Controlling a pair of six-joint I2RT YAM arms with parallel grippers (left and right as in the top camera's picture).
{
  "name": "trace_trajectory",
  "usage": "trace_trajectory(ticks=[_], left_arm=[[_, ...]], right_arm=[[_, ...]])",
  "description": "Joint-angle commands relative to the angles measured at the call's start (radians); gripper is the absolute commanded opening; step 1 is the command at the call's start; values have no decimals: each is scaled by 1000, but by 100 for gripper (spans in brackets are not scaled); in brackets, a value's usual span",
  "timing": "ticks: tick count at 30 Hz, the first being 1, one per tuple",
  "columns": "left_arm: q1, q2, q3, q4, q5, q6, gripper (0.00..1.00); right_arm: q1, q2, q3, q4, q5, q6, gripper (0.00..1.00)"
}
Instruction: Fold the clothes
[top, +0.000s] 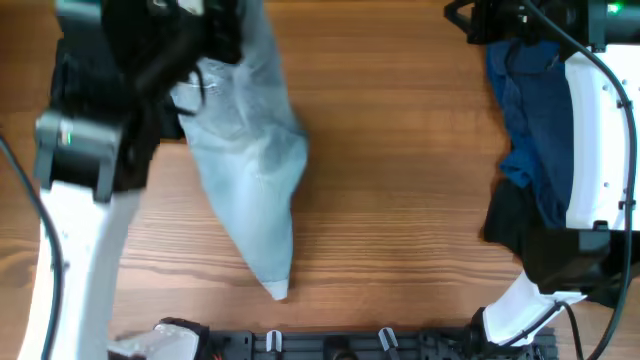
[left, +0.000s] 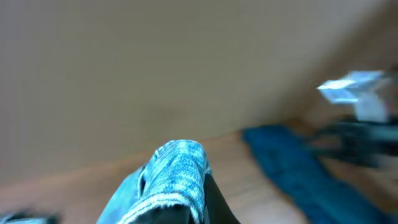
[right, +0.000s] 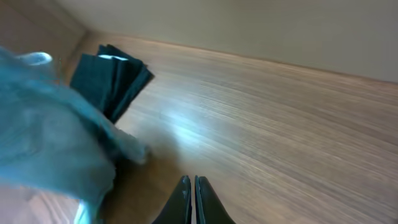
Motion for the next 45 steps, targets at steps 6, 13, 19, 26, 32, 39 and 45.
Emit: trace_trajectory(ticks=[6, 13, 19, 26, 32, 39, 45], left_arm=[[-349, -31, 19, 8, 61, 55, 4], [-328, 66, 19, -164, -63, 68, 4], [-207, 154, 19, -358, -169, 64, 4], [-6, 260, 19, -406, -169, 65, 4], [72, 317, 19, -401, -200, 65, 4], [168, 354, 19, -380, -224, 64, 4], [188, 357, 19, -380, -224, 65, 4]], right_arm=[[-57, 0, 6, -10, -61, -21, 4], [-118, 1, 6, -56, -60, -50, 5], [-124, 13, 3, -92, -57, -72, 11], [-95, 105, 2, -220, -59, -48, 24], [-61, 199, 2, -288, 3, -43, 24], [-27, 280, 2, -279, 57, -75, 31], [16, 366, 2, -243, 122, -41, 43]])
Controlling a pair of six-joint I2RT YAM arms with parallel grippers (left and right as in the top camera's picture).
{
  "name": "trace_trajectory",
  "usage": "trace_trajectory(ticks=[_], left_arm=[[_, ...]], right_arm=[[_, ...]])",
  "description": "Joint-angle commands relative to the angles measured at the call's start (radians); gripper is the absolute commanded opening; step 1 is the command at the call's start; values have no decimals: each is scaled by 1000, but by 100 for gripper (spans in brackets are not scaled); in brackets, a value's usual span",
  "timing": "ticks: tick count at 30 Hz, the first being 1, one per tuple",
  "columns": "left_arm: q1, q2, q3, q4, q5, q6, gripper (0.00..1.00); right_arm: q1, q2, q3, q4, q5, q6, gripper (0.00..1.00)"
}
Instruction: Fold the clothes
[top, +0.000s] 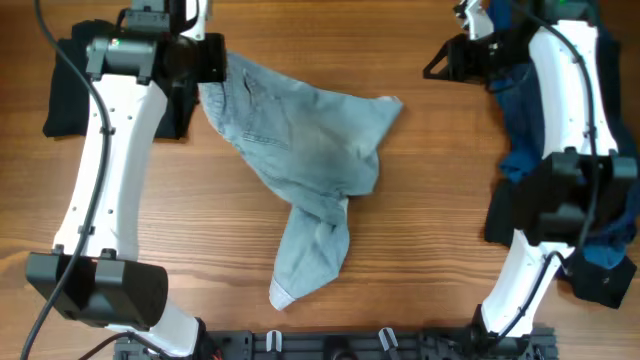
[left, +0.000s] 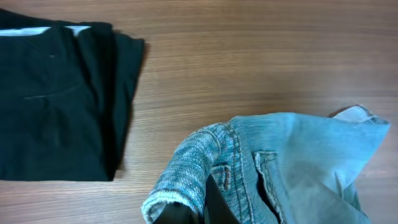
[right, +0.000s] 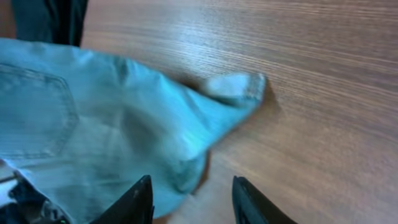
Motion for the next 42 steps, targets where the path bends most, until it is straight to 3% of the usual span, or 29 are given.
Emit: trace_trajectory(ticks=[1, 9, 16, 21, 25, 31, 38, 42], left_arm=[[5, 2, 18, 11, -17, 13, 4], [5, 2, 18, 11, -16, 12, 4], [5, 2, 18, 6, -16, 12, 4], [5, 2, 18, 3, -16, 12, 4], [5, 2, 18, -10, -17, 13, 4], [5, 2, 18, -16, -17, 13, 4], [5, 2, 18, -16, -17, 13, 4], [5, 2, 18, -16, -15, 12, 4]], right_arm=[[30, 90, 3, 31, 91, 60, 42], [50, 201, 2, 176, 103, 326, 43], [124, 283, 2, 299, 164, 670, 44], [186, 296, 2, 319, 287, 800, 65], [223, 299, 2, 339, 304, 816, 68], [229, 301, 2, 316, 292, 816, 63], [236, 301, 2, 277, 256, 777, 36], [242, 301, 2, 263, 239, 753, 36]])
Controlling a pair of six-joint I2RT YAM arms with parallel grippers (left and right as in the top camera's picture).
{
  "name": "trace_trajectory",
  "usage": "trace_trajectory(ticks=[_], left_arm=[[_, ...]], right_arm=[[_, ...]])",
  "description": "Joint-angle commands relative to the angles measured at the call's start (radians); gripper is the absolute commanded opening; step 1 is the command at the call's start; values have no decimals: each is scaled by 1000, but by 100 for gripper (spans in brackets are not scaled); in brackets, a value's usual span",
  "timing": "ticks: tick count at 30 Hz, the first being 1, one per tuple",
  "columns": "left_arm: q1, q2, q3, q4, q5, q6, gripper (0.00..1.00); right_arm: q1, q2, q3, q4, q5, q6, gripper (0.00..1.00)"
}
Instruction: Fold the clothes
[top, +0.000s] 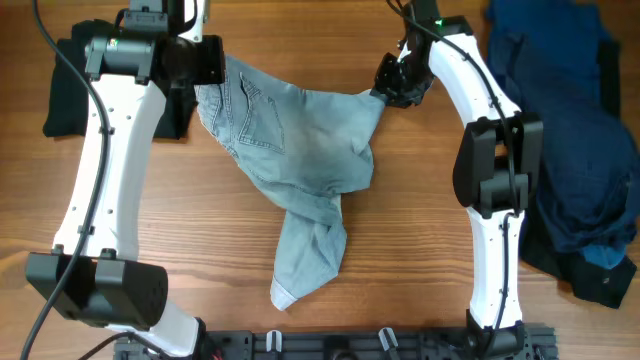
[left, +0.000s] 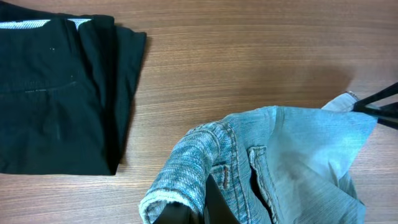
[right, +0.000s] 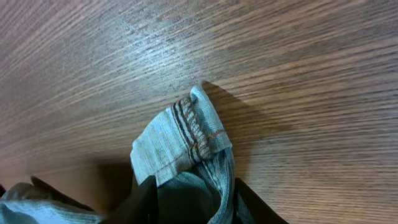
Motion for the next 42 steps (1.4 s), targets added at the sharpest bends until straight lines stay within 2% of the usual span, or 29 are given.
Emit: trace_trajectory(ticks=[1, 7, 10, 11, 16, 21, 25, 34, 42], left_arm=[[2, 2, 18, 4, 3, 12, 4], [2, 2, 18, 4, 21, 12, 4], [2, 2, 18, 4, 21, 13, 4], [2, 2, 18, 4, 20, 13, 4], [2, 2, 18, 4, 20, 13, 4], [2, 1, 18, 17, 20, 12, 4], [2, -29, 20, 68, 16, 12, 4], [2, -204, 95, 138, -21, 11, 4], [-16, -412, 104, 228, -13, -42, 4]], right_arm=[[13, 20, 2, -17, -27, -28, 40], [40, 20, -8, -6, -27, -24, 49], [59, 24, -9, 12, -27, -24, 49], [65, 24, -9, 19, -27, -23, 45], [76, 24, -9, 33, -27, -16, 5], [70, 13, -8, 34, -27, -30, 4], [34, -68, 9, 35, -21, -108, 4], [-126, -430, 14, 9, -3, -192, 4], [-270, -725, 14, -109, 38, -268, 4]])
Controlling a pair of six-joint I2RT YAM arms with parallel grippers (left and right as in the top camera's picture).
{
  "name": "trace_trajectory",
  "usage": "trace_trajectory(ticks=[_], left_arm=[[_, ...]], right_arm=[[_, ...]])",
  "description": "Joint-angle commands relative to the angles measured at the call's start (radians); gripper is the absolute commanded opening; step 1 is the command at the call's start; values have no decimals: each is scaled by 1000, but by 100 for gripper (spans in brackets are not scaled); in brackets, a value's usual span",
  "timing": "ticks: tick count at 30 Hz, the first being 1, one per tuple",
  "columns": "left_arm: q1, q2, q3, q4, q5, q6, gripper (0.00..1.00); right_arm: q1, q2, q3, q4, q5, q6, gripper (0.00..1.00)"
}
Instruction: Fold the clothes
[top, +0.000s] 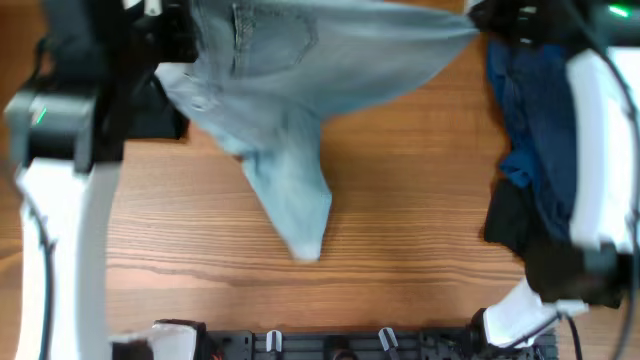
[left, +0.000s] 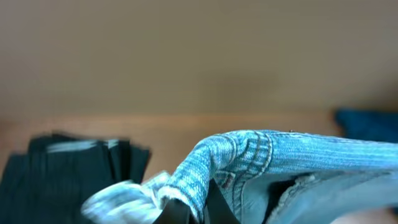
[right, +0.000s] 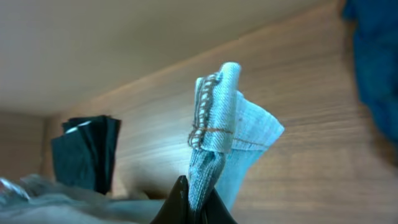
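Observation:
A pair of light blue jeans (top: 300, 70) hangs lifted above the wooden table (top: 400, 200), stretched by its waistband between both arms, the legs drooping toward the table. My left gripper (left: 198, 208) is shut on the waistband's left end (left: 205, 162). My right gripper (right: 194, 205) is shut on the waistband's other end (right: 214, 118). In the overhead view the left gripper (top: 175, 25) and right gripper (top: 478, 15) sit at the top edge, blurred.
A folded black garment (top: 160, 115) lies at the table's far left, also in the left wrist view (left: 68, 165) and the right wrist view (right: 87, 149). A heap of dark blue clothes (top: 535, 130) lies along the right side.
Both grippers have risen and the jeans have come up off the table, stretched between them. My right gripper, then at the waistband's corner on the table, is now shut on it.
My left gripper held the jeans aloft alone, my right gripper shut and empty. Then the jeans lay spread on the table with my right gripper open near them. My right gripper then stood at the waistband corner, and now both hold the jeans up.

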Motion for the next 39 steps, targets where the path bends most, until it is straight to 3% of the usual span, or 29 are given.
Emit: trace_trajectory(ticks=[1, 13, 21, 25, 29, 34, 39], left_arm=[[-22, -134, 40, 57, -31, -41, 4], [-369, -231, 40, 142, -40, -41, 4], [-512, -232, 40, 204, -133, -39, 4], [-530, -236, 40, 195, -196, -29, 4], [-529, -213, 40, 144, -357, -29, 4], [-487, -140, 40, 101, -474, -29, 4], [-370, -15, 40, 90, -481, -38, 4]], right_arm=[[-60, -100, 5, -44, 52, -74, 4], [-221, -343, 5, -197, 49, -165, 4], [-244, -441, 5, -212, 54, -184, 4], [-244, -458, 5, -202, 76, -181, 4], [-244, -415, 5, -193, 75, -181, 4], [-243, -272, 3, -199, 62, -182, 4], [-239, -103, 2, -195, 37, -185, 4]])
